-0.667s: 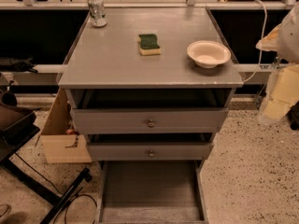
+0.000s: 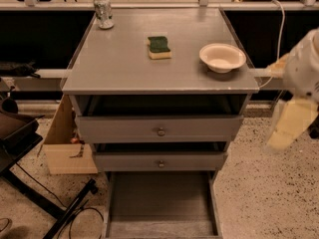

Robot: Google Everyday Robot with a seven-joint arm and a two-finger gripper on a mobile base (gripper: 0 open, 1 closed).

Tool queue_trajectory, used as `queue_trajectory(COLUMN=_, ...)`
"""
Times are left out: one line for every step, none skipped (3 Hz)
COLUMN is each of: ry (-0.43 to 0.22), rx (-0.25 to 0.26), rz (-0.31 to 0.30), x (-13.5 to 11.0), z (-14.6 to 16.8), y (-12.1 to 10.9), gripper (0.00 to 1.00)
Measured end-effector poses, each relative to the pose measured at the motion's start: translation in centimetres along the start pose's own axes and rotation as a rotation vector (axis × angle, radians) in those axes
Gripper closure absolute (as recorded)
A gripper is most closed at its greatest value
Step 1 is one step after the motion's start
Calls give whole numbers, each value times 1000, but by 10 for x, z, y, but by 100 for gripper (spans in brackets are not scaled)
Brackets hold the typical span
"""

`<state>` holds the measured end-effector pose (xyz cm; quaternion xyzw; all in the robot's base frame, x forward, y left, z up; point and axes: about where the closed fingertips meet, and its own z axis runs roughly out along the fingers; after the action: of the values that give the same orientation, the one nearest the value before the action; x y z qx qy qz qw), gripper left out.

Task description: Close bottom drawer

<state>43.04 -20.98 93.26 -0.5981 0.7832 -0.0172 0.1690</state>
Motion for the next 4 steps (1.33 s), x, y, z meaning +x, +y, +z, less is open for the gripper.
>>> queue_trajectory(ry=-56, rx=-29, rz=10, x=18, z=62, y=32, gripper=0)
queue_trajectory(ry=-88, rx=-106, rz=33, x=46, z=158, y=69, gripper=0)
queue_trajectory(ry=-108, rx=-177, rz=86, x=84, z=259, y=102, gripper=0)
queue_trajectory(ry=-117, rx=-194, rz=197, x=122, z=346, y=118, gripper=0)
